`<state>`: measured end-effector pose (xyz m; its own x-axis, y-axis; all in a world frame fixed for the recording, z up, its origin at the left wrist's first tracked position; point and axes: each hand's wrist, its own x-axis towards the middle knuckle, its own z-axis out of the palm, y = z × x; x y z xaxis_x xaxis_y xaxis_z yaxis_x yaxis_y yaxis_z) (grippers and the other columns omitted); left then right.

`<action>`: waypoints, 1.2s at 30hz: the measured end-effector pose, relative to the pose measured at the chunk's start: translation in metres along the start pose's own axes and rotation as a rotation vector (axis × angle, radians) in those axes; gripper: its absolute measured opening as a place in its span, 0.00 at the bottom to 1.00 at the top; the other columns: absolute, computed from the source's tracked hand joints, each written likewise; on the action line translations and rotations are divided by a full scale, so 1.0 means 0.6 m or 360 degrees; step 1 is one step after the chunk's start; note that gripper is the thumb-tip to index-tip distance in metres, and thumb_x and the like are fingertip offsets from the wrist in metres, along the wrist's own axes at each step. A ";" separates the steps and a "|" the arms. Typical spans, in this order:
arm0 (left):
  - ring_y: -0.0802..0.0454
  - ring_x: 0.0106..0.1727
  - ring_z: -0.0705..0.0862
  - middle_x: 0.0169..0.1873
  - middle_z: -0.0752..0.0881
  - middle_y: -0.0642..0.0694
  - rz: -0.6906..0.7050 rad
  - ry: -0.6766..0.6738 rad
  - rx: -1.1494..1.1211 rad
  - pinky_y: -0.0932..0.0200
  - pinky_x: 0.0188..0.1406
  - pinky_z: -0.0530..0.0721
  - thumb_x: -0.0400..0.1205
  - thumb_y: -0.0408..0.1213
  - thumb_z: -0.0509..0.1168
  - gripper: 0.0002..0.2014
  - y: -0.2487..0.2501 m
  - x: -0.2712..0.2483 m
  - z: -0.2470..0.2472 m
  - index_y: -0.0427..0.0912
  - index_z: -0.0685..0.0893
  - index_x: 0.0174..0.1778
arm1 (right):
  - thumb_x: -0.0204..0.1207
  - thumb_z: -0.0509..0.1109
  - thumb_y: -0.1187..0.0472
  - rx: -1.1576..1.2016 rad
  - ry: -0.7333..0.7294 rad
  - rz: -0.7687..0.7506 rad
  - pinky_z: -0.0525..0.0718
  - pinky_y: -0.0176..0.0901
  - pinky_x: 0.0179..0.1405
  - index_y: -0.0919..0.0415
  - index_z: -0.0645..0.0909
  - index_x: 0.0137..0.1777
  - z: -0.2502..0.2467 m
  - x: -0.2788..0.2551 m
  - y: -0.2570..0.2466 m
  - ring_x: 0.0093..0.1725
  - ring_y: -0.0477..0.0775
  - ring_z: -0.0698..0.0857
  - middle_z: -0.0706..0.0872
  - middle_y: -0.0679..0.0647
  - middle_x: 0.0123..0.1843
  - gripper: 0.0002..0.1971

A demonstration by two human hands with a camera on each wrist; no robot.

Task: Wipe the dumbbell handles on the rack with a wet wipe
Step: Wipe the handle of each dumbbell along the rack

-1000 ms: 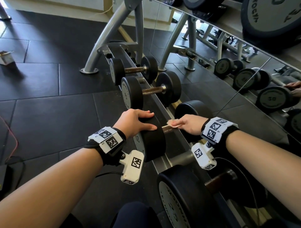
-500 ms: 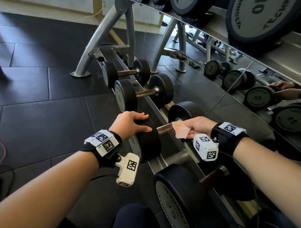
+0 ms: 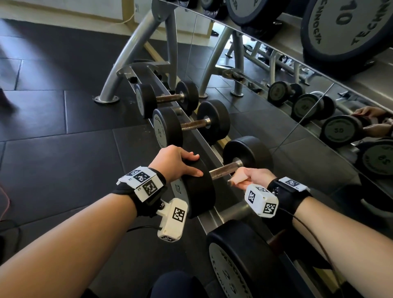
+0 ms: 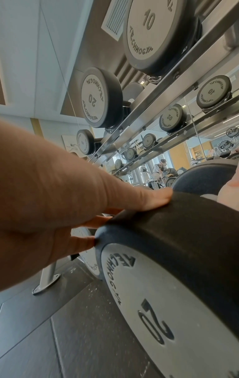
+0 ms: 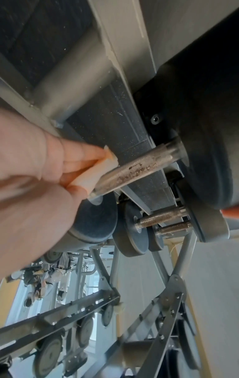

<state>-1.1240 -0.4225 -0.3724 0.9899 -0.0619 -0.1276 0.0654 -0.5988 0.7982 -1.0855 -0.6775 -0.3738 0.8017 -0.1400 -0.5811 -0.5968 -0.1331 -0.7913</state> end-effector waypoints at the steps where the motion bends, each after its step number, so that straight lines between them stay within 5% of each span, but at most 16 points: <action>1: 0.56 0.72 0.77 0.69 0.82 0.56 0.0007 -0.0006 0.0000 0.56 0.75 0.73 0.67 0.48 0.81 0.30 -0.001 0.000 0.000 0.56 0.84 0.67 | 0.78 0.65 0.78 0.0071 0.0025 -0.0018 0.74 0.70 0.74 0.76 0.86 0.38 0.002 0.002 0.001 0.72 0.78 0.75 0.75 0.81 0.69 0.10; 3: 0.56 0.73 0.77 0.70 0.81 0.56 0.0021 -0.0014 0.0006 0.56 0.75 0.73 0.68 0.48 0.81 0.30 -0.002 0.000 0.000 0.56 0.83 0.68 | 0.81 0.62 0.77 0.0104 0.0004 -0.0040 0.75 0.68 0.75 0.73 0.86 0.36 0.011 -0.002 0.001 0.73 0.78 0.74 0.75 0.81 0.70 0.14; 5: 0.57 0.73 0.76 0.70 0.81 0.57 0.0033 -0.0001 0.0002 0.58 0.73 0.71 0.68 0.49 0.81 0.31 -0.004 0.000 0.001 0.56 0.83 0.68 | 0.85 0.59 0.73 0.0074 -0.0017 -0.0110 0.80 0.66 0.70 0.70 0.83 0.47 0.020 0.008 0.001 0.70 0.77 0.79 0.78 0.81 0.68 0.12; 8: 0.58 0.72 0.77 0.69 0.82 0.57 0.0031 0.0026 -0.0030 0.62 0.69 0.70 0.67 0.49 0.81 0.31 -0.008 0.001 0.004 0.56 0.84 0.67 | 0.86 0.58 0.74 0.0037 -0.0067 -0.0169 0.91 0.47 0.35 0.67 0.83 0.50 0.026 0.017 0.010 0.39 0.59 0.93 0.87 0.73 0.55 0.12; 10: 0.58 0.72 0.77 0.68 0.82 0.58 0.0026 0.0038 -0.0038 0.64 0.67 0.69 0.66 0.50 0.81 0.31 -0.010 0.002 0.005 0.56 0.84 0.67 | 0.87 0.57 0.72 -0.0063 -0.0100 -0.0169 0.88 0.40 0.26 0.68 0.83 0.54 0.031 0.021 0.015 0.34 0.53 0.92 0.88 0.67 0.54 0.12; 13: 0.58 0.72 0.76 0.68 0.82 0.58 0.0015 0.0049 -0.0028 0.62 0.69 0.70 0.65 0.50 0.82 0.31 -0.010 0.003 0.005 0.57 0.85 0.66 | 0.87 0.57 0.72 -0.0214 -0.0189 -0.0151 0.89 0.47 0.41 0.69 0.79 0.70 0.027 0.024 0.012 0.43 0.53 0.90 0.89 0.62 0.50 0.15; 16: 0.58 0.72 0.77 0.68 0.82 0.58 0.0012 0.0047 -0.0008 0.60 0.72 0.71 0.65 0.51 0.82 0.31 -0.010 0.004 0.006 0.58 0.85 0.66 | 0.84 0.61 0.75 -0.0178 -0.0132 -0.0201 0.87 0.59 0.59 0.66 0.87 0.52 0.005 0.024 -0.004 0.45 0.54 0.89 0.89 0.71 0.55 0.13; 21: 0.58 0.70 0.78 0.67 0.83 0.58 -0.0003 0.0040 -0.0011 0.63 0.68 0.71 0.65 0.51 0.82 0.31 -0.007 0.006 0.003 0.57 0.85 0.65 | 0.79 0.63 0.79 -0.0146 -0.0024 -0.0228 0.92 0.51 0.41 0.65 0.88 0.36 0.009 0.024 -0.003 0.40 0.52 0.92 0.87 0.65 0.51 0.16; 26: 0.57 0.71 0.78 0.67 0.83 0.57 -0.0004 0.0020 -0.0030 0.59 0.70 0.72 0.66 0.49 0.82 0.30 -0.009 0.006 0.002 0.57 0.85 0.66 | 0.86 0.60 0.71 -0.0252 -0.0079 -0.0203 0.89 0.43 0.31 0.66 0.84 0.53 0.040 0.025 0.010 0.45 0.56 0.90 0.86 0.71 0.60 0.10; 28: 0.57 0.71 0.77 0.68 0.82 0.57 0.0001 0.0018 -0.0034 0.58 0.71 0.72 0.67 0.49 0.81 0.30 -0.008 0.005 0.003 0.57 0.84 0.66 | 0.87 0.59 0.71 -0.0329 -0.0196 -0.0162 0.90 0.45 0.36 0.66 0.82 0.66 0.034 0.024 0.011 0.47 0.54 0.91 0.88 0.66 0.59 0.14; 30: 0.56 0.72 0.77 0.69 0.82 0.57 0.0005 0.0011 -0.0034 0.56 0.74 0.72 0.68 0.49 0.81 0.30 -0.007 0.003 0.002 0.56 0.84 0.67 | 0.86 0.59 0.70 -0.0432 -0.0273 -0.0195 0.91 0.56 0.52 0.63 0.85 0.63 0.032 0.018 0.004 0.54 0.62 0.91 0.87 0.69 0.62 0.14; 32: 0.55 0.73 0.77 0.69 0.82 0.56 0.0012 0.0004 -0.0040 0.55 0.74 0.72 0.68 0.49 0.81 0.30 -0.007 0.001 0.002 0.56 0.83 0.68 | 0.84 0.61 0.70 -0.0557 -0.0228 -0.0277 0.75 0.76 0.70 0.63 0.88 0.52 0.024 0.011 -0.009 0.64 0.79 0.82 0.83 0.76 0.63 0.13; 34: 0.56 0.73 0.76 0.69 0.82 0.56 0.0018 -0.0001 -0.0050 0.58 0.71 0.71 0.68 0.48 0.81 0.30 -0.007 0.001 0.003 0.55 0.84 0.68 | 0.81 0.63 0.72 -0.0611 -0.0098 -0.0304 0.66 0.83 0.72 0.65 0.87 0.48 0.008 0.012 -0.023 0.68 0.83 0.77 0.81 0.79 0.62 0.10; 36: 0.56 0.72 0.77 0.69 0.82 0.56 0.0018 0.0003 -0.0057 0.60 0.70 0.71 0.68 0.48 0.81 0.30 -0.008 0.001 0.003 0.55 0.84 0.68 | 0.80 0.64 0.72 -0.0595 0.0033 -0.0290 0.75 0.80 0.68 0.70 0.88 0.50 -0.010 0.020 -0.034 0.59 0.80 0.86 0.85 0.79 0.57 0.10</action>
<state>-1.1240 -0.4211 -0.3772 0.9908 -0.0668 -0.1174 0.0588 -0.5690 0.8202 -1.0641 -0.6821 -0.3633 0.8969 -0.1002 -0.4308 -0.4190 -0.5041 -0.7552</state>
